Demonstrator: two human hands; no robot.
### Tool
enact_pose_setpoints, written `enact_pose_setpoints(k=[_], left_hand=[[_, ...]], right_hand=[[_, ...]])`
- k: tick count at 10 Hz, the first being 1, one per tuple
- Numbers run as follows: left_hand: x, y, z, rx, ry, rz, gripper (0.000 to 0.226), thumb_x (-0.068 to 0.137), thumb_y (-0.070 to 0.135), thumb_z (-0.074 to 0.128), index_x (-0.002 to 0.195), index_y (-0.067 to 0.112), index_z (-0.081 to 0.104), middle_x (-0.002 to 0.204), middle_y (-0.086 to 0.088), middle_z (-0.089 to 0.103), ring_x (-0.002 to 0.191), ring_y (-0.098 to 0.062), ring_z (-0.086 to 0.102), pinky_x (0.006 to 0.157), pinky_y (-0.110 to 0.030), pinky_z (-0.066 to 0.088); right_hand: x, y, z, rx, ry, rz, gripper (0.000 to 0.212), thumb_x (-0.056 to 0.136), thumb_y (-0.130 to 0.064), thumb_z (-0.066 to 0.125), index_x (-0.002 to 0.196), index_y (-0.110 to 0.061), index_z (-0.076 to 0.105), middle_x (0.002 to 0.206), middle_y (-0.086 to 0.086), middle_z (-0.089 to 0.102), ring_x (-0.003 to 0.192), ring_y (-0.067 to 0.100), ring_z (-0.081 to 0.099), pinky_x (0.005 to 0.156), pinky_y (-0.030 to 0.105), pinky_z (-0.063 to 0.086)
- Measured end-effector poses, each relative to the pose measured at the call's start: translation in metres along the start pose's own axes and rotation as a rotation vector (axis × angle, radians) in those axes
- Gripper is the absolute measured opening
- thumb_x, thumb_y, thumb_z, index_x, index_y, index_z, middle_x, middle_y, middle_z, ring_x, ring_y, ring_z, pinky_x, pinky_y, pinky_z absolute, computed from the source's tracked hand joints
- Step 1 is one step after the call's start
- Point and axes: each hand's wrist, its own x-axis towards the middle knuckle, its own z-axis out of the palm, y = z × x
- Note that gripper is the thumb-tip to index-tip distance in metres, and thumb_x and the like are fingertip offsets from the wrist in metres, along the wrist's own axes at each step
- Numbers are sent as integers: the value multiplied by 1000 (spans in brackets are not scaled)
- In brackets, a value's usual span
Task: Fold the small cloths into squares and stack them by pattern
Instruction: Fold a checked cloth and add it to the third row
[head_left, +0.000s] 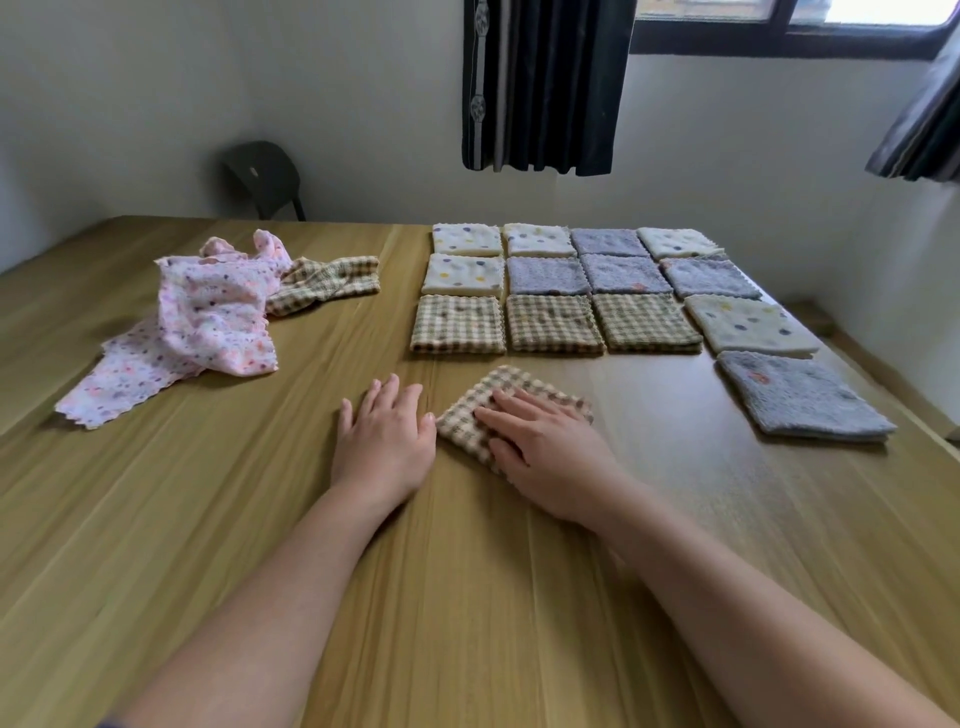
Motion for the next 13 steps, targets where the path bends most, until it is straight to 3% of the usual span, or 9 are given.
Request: enact_pose_setpoints(k=[1, 2, 3, 4, 5, 10, 13], left_hand=[[-1, 0, 0, -9, -10, 4, 51, 102, 35, 27, 151, 22, 23, 161, -2, 10, 148, -16, 3, 120, -43, -2], [1, -1, -1, -7, -4, -2, 51, 102, 34, 28, 151, 23, 23, 161, -1, 10, 148, -17, 3, 120, -43, -2], [1, -1, 0, -7, -7, -1, 51, 101, 33, 29, 151, 23, 23, 161, -2, 11, 148, -17, 4, 120, -44, -1], [0, -1, 0, 6, -9, 0, 51, 101, 33, 29, 151, 22, 23, 161, -2, 10, 149, -17, 4, 119, -44, -1], [1, 0, -1, 11, -8, -4, 52, 101, 33, 30, 151, 23, 23, 161, -1, 10, 148, -17, 3, 119, -43, -1], [-4, 0, -3, -5, -18, -2, 54, 100, 37, 32, 151, 24, 22, 162, 0, 8, 148, -15, 2, 119, -40, -3], [-4, -1, -3, -8, -13, -3, 54, 100, 38, 33, 151, 24, 23, 162, 1, 9, 148, -15, 2, 120, -41, -2]], right_hand=[[-1, -1, -6, -50, 185, 53, 42, 99, -46, 30, 134, -39, 52, 146, -9, 45, 134, 17, 38, 106, 37, 31], [0, -4, -4, -28, 73, -29, 44, 100, -45, 27, 142, -40, 41, 156, -7, 31, 143, 17, 25, 113, 41, 25], [0, -6, -6, -86, 100, 29, 45, 98, -45, 24, 138, -41, 47, 149, -7, 41, 135, 19, 35, 106, 39, 30], [-3, -8, -5, -63, 48, 4, 47, 100, -45, 22, 144, -41, 36, 158, -5, 25, 145, 21, 19, 114, 43, 18], [-2, -4, 1, 9, -159, 45, 51, 102, -47, 16, 152, -42, 8, 161, -10, -5, 148, 18, -12, 119, 48, -8], [3, 80, -14, -1, -107, 456, 51, 102, -49, 16, 152, -43, 7, 161, -12, -3, 149, 16, -6, 118, 50, -5], [0, 119, -24, -17, -142, 462, 50, 102, -49, 16, 152, -44, 6, 161, -13, -4, 148, 15, -7, 119, 48, -5]])
